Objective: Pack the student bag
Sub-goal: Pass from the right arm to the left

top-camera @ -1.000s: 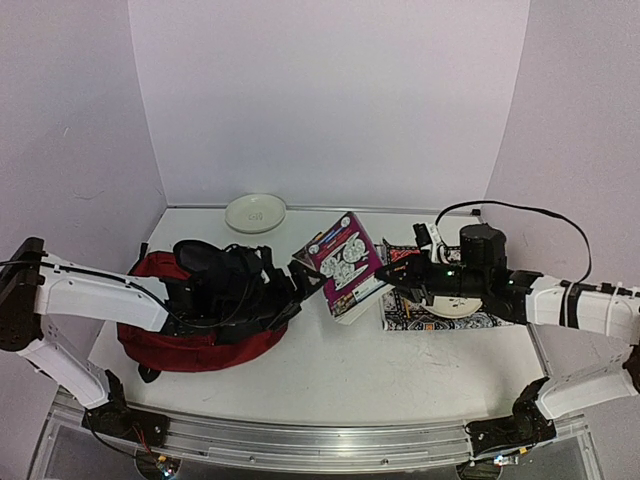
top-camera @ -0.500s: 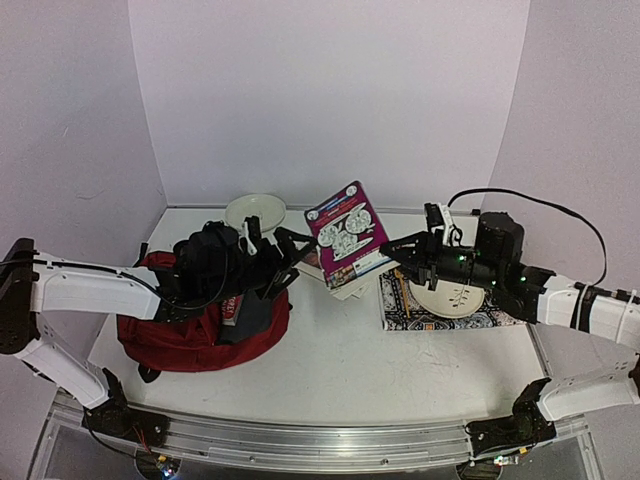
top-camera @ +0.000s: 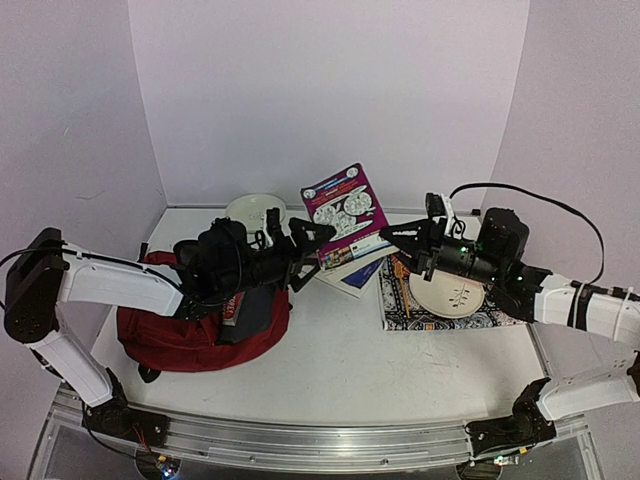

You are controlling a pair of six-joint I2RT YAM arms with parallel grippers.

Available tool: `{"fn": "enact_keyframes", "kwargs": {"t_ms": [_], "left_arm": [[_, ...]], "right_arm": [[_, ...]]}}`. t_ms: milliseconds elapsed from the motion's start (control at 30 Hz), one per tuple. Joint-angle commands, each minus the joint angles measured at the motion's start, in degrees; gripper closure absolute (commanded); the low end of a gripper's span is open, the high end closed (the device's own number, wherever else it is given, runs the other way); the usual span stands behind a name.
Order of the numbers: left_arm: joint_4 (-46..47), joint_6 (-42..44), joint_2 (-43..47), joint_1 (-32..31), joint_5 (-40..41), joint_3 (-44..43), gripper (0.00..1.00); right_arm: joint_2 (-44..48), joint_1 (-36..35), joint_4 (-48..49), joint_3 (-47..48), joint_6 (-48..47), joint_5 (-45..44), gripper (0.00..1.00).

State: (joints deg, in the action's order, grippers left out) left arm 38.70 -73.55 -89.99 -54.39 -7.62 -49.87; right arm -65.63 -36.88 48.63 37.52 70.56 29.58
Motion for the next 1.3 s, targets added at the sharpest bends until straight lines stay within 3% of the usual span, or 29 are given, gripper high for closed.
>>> {"fn": "enact_keyframes", "kwargs": {"t_ms": [0,200,333,467,600,733,933,1033,1133,1267], "left_arm": [[7.9,-1.4,-1.3,0.6,-3.7,-4.6,0.0],[10.7,-2.7,-2.8,2.2,-6.0,-5.0,0.05],[14.8,-4.1,-3.8,3.2,-7.8,-4.7,0.19],[17.8,-4.8,-3.3,3.8,-8.2,-3.3,0.41],[19.3,-5.3,-1.7,4.2,-7.4,-1.4,0.77],[19.9,-6.2,-0.4,4.2,-6.6,-0.3,0.97],[20.4,-8.3,2.4,3.8,-0.6,2.1,1.0],[20.5,-8.7,3.4,2.7,3.6,2.5,1.0],[20.6,-9.5,3.7,1.0,7.9,2.1,1.0],[21.0,-10.4,3.1,-1.4,13.8,1.4,1.0]], "right_arm": [[0.7,0.2,11.5,4.7,0.8,2.0,1.0],[0.3,0.2,13.1,5.1,1.9,2.5,1.0],[0.0,0.2,13.5,5.3,2.0,2.6,1.0],[0.1,0.2,13.5,4.4,1.9,2.0,1.0],[0.2,0.2,13.3,3.6,1.6,1.6,1.0],[0.2,0.2,11.6,3.3,0.3,0.5,1.0],[1.8,-2.0,7.6,3.1,-3.2,-6.3,0.84],[1.9,-5.2,7.2,2.7,-4.3,-11.9,0.7],[1.7,-8.7,9.0,1.7,-4.8,-17.7,0.55],[0.6,-11.8,12.4,0.9,-4.9,-22.5,0.46]]}}
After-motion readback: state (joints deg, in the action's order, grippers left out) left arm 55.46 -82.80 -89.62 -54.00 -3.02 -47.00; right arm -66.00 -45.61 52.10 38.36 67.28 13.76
